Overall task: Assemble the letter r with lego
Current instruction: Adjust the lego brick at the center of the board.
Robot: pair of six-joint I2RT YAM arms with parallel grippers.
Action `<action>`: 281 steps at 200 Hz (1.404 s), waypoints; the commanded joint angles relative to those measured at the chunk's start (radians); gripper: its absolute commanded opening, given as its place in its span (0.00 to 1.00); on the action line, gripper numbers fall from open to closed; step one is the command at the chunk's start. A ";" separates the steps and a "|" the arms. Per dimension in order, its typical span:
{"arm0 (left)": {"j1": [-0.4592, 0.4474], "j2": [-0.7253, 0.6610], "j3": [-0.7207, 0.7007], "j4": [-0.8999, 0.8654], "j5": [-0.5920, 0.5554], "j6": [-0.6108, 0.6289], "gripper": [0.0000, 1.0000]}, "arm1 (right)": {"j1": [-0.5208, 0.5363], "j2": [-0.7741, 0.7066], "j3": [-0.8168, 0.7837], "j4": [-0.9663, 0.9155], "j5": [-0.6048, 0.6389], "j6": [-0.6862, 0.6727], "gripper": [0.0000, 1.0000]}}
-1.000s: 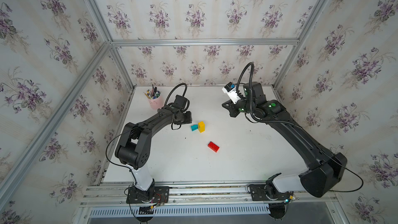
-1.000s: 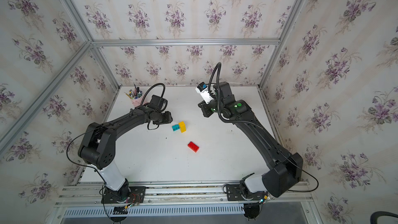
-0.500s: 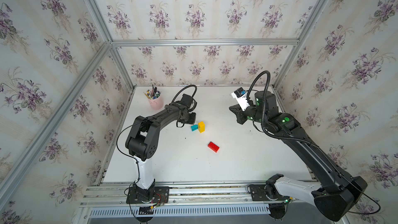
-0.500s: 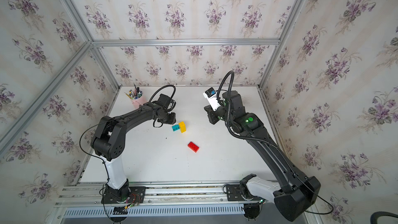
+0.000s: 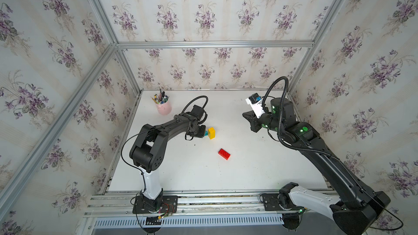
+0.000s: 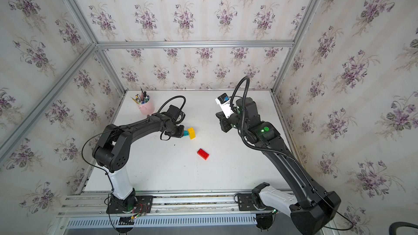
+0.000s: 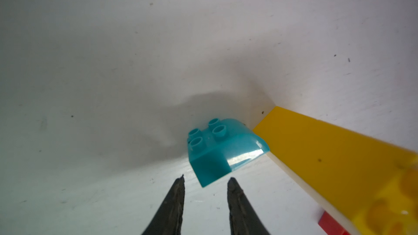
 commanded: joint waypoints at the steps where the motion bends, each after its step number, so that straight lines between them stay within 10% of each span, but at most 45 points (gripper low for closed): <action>1: 0.000 -0.018 0.010 0.014 -0.026 -0.001 0.35 | 0.002 -0.010 -0.003 0.012 -0.004 0.006 0.06; 147: -0.005 -0.004 0.023 0.001 0.002 -0.063 0.08 | 0.002 -0.069 -0.050 0.000 0.014 0.015 0.06; 281: -0.009 0.010 0.011 0.037 0.039 -0.083 0.06 | 0.001 -0.097 -0.079 -0.004 0.030 0.012 0.06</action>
